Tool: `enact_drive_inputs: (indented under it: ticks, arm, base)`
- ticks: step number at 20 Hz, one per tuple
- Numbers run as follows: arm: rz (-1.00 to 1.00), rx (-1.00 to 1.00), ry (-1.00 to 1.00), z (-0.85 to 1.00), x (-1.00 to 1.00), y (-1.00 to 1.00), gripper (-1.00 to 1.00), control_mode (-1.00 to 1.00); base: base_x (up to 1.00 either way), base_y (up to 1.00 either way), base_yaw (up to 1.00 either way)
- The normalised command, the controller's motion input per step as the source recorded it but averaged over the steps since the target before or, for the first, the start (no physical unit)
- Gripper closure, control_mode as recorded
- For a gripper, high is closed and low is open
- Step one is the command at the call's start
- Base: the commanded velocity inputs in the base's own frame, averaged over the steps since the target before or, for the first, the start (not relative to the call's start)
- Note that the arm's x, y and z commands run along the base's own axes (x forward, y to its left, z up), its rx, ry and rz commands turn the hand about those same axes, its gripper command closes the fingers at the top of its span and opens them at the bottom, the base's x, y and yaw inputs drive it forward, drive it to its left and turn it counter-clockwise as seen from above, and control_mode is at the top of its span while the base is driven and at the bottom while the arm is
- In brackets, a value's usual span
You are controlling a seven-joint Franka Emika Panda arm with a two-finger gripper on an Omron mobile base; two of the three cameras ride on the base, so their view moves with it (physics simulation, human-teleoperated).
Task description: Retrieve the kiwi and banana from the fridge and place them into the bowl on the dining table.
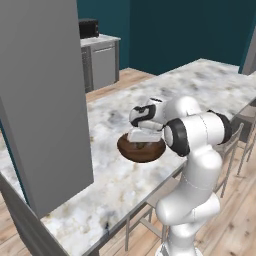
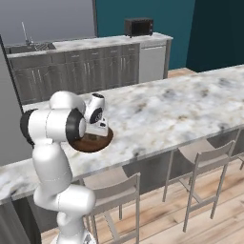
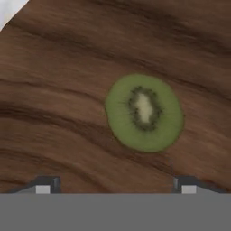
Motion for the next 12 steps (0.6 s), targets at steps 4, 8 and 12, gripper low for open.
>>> enact_drive_inputs:
  ticks: [4,8,12]
  arm:
    - [0.0,0.0,-0.15,0.69,-0.54,0.0,-1.0,-1.0]
    - [0.0,0.0,-0.2,0.93,-0.61,0.0,-1.0,-1.0]
    - [0.0,0.0,-0.3,1.0,-1.0,-0.08,-1.0,-1.0]
  base:
    - [0.0,0.0,0.0]
    - [0.0,0.0,0.0]
    - [0.0,0.0,0.0]
